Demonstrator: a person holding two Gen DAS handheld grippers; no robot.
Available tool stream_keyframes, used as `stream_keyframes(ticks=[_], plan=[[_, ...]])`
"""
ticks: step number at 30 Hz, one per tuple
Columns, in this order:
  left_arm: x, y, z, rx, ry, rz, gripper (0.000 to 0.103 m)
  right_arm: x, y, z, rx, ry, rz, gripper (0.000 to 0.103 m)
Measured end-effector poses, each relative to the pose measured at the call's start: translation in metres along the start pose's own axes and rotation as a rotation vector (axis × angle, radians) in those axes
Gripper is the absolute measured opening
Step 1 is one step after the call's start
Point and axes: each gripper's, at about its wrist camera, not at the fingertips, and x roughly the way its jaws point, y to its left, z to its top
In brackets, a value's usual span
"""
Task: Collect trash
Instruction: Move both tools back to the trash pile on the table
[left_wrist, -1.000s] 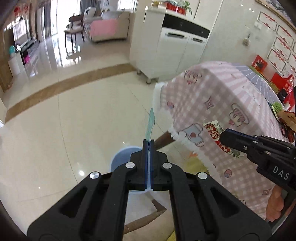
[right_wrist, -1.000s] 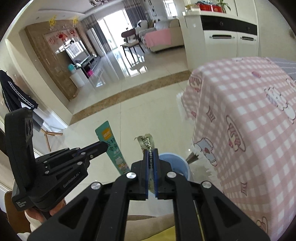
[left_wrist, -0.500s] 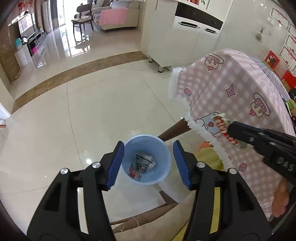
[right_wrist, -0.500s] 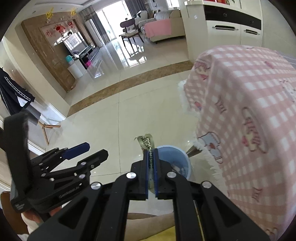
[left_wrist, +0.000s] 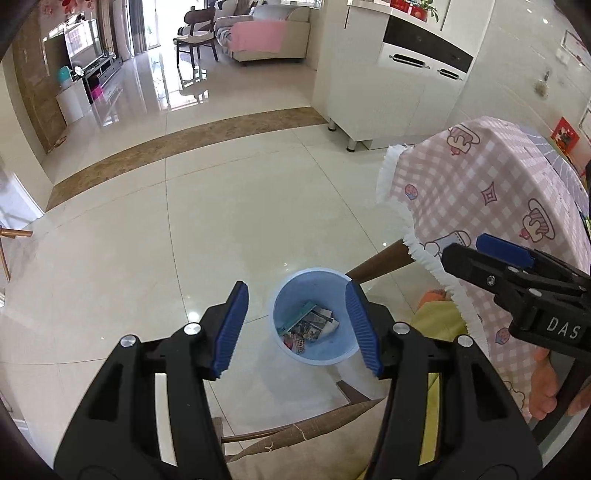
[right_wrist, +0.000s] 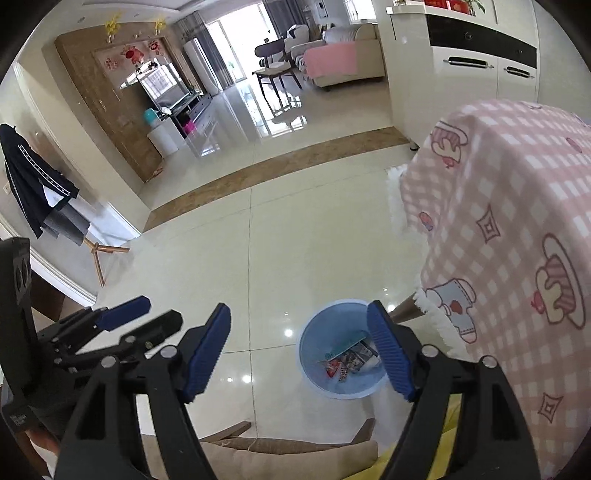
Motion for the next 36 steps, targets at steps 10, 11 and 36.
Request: stream_keyframes(ticks=[10,11,36], plan=[[-0.012,-0.016,0.006,0.023,-0.033,-0.013,0.056,-0.021,-0.009,-0.005,0.007,-0.025,-0.015,0.075],[-0.013,-0.018,0.007,0.026,-0.037,-0.019,0.056,-0.024,-0.011,-0.006,0.009,-0.031,-0.015,0.075],[-0.068,-0.214,0.006,0.374,-0.183,-0.311,0.079,-0.201,-0.122,-0.085,0.242,-0.291,-0.312,0.079]])
